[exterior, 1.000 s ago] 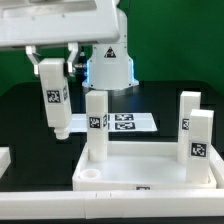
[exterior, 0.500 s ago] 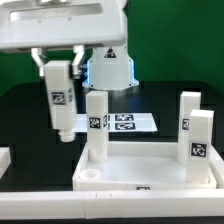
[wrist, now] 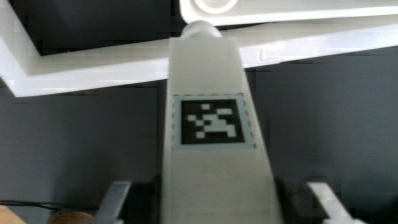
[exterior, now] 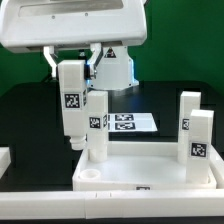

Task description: Assemble desk

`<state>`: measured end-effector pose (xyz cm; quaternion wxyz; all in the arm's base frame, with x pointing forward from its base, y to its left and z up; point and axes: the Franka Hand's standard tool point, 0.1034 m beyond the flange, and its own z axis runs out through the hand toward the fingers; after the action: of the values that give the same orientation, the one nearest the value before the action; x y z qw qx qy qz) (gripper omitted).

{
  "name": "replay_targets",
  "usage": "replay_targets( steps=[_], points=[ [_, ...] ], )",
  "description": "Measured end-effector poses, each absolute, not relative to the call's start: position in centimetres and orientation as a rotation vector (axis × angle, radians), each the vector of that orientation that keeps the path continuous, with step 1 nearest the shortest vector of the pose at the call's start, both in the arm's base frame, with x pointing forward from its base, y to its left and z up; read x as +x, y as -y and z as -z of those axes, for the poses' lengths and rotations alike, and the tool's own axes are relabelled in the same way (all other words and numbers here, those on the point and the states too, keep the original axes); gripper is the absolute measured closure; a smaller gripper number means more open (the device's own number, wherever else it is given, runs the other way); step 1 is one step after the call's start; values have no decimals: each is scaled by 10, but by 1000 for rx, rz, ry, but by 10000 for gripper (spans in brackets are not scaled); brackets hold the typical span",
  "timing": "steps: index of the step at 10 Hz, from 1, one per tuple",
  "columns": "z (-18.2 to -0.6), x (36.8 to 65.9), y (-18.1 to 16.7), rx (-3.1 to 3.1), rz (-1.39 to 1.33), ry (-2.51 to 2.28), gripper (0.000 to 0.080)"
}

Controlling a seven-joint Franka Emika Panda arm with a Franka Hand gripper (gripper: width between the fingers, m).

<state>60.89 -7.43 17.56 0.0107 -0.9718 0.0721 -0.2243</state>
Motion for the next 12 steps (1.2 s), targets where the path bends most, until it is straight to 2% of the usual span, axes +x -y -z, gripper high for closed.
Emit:
replay_targets(
  steps=[5,12],
  points=[
    [-158,618,70,-3041,696,-224,515],
    [-132,611,58,-3056,654,-200,515]
  ],
)
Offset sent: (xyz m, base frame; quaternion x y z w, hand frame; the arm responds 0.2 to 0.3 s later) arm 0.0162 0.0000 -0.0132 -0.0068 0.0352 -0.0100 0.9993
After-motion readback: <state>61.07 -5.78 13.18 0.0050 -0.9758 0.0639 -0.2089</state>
